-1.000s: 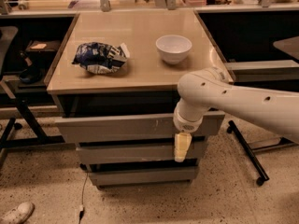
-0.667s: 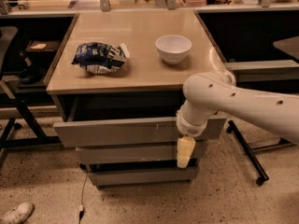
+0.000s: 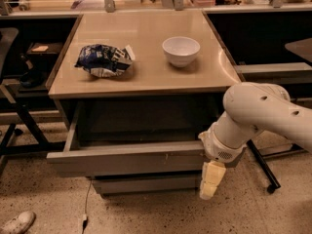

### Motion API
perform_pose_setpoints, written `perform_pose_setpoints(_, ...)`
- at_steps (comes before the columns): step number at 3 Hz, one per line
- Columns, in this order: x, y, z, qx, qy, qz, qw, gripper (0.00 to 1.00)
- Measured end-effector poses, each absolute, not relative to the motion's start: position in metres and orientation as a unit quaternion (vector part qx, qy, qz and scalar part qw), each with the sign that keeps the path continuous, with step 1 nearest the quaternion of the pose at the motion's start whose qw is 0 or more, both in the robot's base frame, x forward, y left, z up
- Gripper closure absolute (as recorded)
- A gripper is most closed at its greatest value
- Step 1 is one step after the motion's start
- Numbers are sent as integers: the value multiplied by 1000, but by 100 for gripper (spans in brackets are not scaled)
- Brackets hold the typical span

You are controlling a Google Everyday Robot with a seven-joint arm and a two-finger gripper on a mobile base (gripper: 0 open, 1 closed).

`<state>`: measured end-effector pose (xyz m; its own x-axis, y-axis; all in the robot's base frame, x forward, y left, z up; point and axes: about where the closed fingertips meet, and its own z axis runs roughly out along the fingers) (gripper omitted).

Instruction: Open top drawer

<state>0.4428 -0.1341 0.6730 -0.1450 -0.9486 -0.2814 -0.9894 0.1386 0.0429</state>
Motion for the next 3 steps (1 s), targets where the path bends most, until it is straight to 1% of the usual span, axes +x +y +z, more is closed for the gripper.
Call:
perform_pose_setpoints(1, 442, -135, 674, -646, 749, 110, 94, 0)
perform_pose_setpoints(2, 452, -129, 679, -659, 737, 104, 110, 0)
perform_pose_setpoints(3, 463, -119, 665, -667, 729, 112, 102, 0)
